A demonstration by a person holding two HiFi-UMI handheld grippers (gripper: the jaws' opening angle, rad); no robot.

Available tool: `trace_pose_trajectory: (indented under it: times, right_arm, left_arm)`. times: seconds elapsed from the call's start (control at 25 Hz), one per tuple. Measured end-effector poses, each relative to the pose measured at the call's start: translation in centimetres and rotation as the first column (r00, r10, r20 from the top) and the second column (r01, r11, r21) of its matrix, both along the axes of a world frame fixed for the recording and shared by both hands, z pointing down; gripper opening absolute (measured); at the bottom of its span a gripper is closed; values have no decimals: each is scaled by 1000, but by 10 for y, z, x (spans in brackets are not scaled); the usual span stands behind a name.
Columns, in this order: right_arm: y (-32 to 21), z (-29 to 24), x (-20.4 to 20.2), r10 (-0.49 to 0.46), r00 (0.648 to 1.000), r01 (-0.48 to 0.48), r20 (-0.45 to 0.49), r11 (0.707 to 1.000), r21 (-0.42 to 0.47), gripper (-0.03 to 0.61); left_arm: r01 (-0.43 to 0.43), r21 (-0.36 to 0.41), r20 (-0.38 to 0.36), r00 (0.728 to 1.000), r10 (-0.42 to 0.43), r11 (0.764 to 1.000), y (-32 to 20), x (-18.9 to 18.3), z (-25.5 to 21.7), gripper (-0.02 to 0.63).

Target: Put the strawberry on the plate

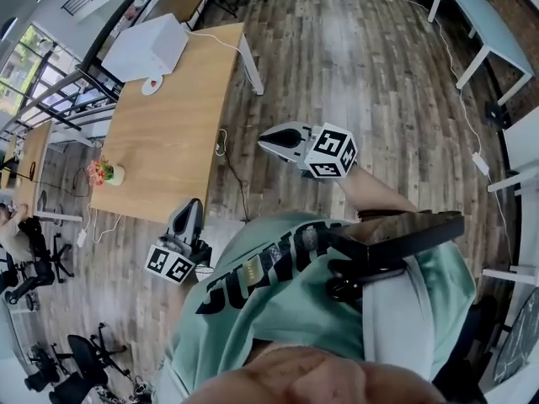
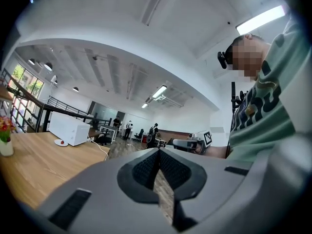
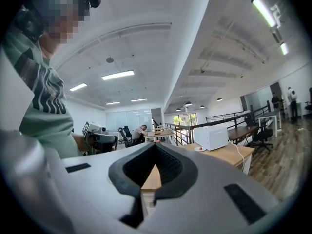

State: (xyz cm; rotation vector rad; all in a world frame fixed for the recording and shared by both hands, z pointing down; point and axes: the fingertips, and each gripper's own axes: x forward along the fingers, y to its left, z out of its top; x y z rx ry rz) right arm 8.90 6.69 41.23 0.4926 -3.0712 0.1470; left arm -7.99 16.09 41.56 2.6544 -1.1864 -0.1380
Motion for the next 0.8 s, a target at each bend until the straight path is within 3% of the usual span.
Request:
trace_pose_trajectory:
  times: [0.28, 0.8]
  right_arm:
    - [-7, 0, -45, -31, 999, 31, -42, 1000, -3, 8]
    - [-14, -4, -38, -56, 996, 57, -65, 998, 13, 6]
  left_arm:
    - [38, -10, -43, 998, -39, 999, 0, -41, 10, 5]
    - [53, 7, -62, 997, -52, 999, -1, -29, 11, 5]
